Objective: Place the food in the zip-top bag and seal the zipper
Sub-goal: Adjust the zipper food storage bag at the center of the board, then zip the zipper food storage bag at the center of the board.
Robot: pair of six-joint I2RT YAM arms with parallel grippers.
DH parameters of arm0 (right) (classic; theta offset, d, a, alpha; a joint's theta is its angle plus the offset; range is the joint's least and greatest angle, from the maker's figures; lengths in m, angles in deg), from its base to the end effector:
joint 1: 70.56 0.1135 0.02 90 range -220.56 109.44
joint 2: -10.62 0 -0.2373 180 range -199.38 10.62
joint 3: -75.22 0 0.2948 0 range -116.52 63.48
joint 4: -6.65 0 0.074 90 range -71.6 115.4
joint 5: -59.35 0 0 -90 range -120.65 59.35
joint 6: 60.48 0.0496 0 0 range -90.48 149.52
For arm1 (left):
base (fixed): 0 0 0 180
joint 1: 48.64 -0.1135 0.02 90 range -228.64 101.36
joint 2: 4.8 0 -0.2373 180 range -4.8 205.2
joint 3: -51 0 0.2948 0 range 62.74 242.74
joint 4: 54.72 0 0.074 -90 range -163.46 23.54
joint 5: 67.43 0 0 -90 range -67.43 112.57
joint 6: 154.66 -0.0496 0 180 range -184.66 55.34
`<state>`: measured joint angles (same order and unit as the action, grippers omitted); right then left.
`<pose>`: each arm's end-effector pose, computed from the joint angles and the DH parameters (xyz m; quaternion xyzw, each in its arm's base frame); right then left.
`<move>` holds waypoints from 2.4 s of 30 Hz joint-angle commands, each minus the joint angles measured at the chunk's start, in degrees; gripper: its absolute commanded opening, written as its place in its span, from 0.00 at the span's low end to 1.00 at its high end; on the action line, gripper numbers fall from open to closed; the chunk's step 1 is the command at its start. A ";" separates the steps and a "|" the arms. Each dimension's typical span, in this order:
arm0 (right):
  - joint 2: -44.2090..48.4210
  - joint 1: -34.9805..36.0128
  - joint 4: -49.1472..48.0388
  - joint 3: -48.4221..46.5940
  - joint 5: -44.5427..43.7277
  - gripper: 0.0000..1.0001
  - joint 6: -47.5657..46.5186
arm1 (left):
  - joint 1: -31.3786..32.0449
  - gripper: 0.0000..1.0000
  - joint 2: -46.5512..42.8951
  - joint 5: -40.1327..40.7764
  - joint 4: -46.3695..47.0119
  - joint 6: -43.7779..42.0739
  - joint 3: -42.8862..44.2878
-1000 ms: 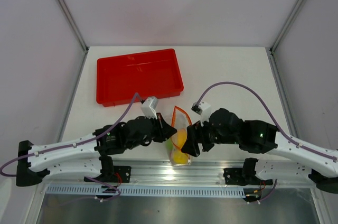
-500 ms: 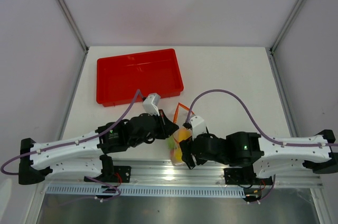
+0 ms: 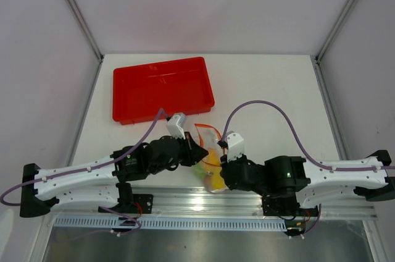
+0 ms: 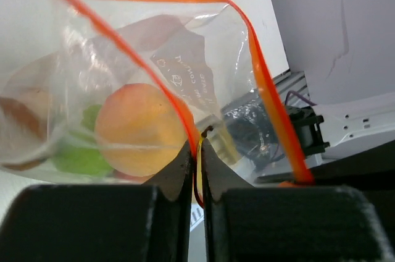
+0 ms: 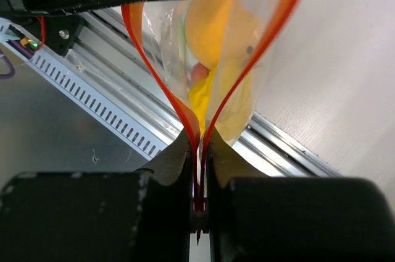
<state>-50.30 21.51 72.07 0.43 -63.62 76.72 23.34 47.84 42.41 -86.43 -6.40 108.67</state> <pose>0.0175 0.2636 0.3010 -0.2592 0.8725 0.2028 0.3611 0.1018 -0.2587 0.2738 0.0104 0.8432 -0.4074 0.3506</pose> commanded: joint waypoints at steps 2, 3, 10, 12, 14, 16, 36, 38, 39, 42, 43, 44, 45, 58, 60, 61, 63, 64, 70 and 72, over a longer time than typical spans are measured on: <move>4.49 0.30 -3.22 0.73 -2.28 0.00 -3.07 | 0.26 0.16 -4.73 -0.68 1.69 -5.26 -2.60; 4.94 0.13 -3.31 0.73 -1.84 0.00 -3.95 | 0.26 0.27 -6.31 -0.07 0.99 -5.96 -2.86; 10.82 -0.93 -5.94 0.73 6.33 0.00 -13.88 | 0.26 0.94 -15.10 1.53 -0.52 -22.96 -1.11; 12.49 -1.37 -6.21 1.17 11.07 0.00 -16.95 | 0.26 0.99 -17.04 -4.26 3.42 -28.52 -0.93; 13.02 -1.98 -6.21 1.17 14.84 0.00 -18.37 | 0.26 0.99 -19.15 -9.17 5.02 -34.16 0.29; 13.11 -2.60 -5.95 1.17 16.96 0.00 -19.95 | 0.17 0.99 -19.94 -12.35 7.13 -39.15 1.26; 16.54 -6.29 -4.98 0.03 32.27 0.00 -23.47 | 0.26 1.00 2.98 -56.30 8.37 -73.11 12.16; 17.24 -6.38 -4.80 -0.15 32.27 0.00 -23.38 | 0.26 0.99 4.30 -57.79 6.79 -73.46 12.78; 17.51 -6.47 -4.63 -0.32 32.18 0.00 -23.47 | 0.26 1.00 5.35 -58.85 6.43 -73.46 13.04; 17.77 -6.47 -4.71 -0.23 32.27 0.00 -23.47 | 0.26 0.99 7.11 -59.21 5.47 -72.85 13.04; 17.77 -6.64 -4.71 -0.15 32.27 0.00 -23.56 | 0.26 1.00 7.56 -59.21 5.38 -72.68 12.87; 17.68 -6.64 -4.71 0.03 32.27 0.00 -23.64 | 0.26 0.99 7.91 -59.21 5.38 -72.41 12.78; 17.42 -6.64 -4.71 0.03 32.88 0.00 -23.91 | 0.26 0.99 8.35 -59.12 5.55 -72.32 12.78; 17.33 -6.64 -3.40 0.03 34.29 0.00 -23.56 | 0.17 0.99 15.38 -58.24 4.06 -73.29 16.64; 17.60 -6.73 -3.05 0.03 33.42 0.01 -23.12 | 0.08 0.98 16.08 -57.81 1.96 -73.03 17.00; 17.60 -6.82 -2.87 0.03 32.98 0.04 -22.94 | 0.00 0.95 16.17 -57.11 1.34 -72.76 16.74; 18.12 -6.82 -2.87 0.29 30.51 0.09 -22.68 | -0.96 0.73 16.18 -57.27 0.89 -70.84 15.86; 18.12 -6.91 -2.78 0.38 30.25 0.14 -22.59 | -1.75 0.62 16.09 -57.54 1.16 -69.96 14.29; 18.82 -7.34 -3.39 1.87 28.40 0.36 -21.54 | -2.99 0.11 13.72 -54.73 5.98 -60.13 7.61; 19.26 -7.43 -3.66 2.58 26.39 0.47 -20.66 | -2.99 0.01 12.58 -52.54 8.44 -58.70 5.58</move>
<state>-31.83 14.32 70.01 2.25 -34.01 55.08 20.59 63.19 -12.56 -82.15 -70.01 116.96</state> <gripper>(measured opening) 0.426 0.033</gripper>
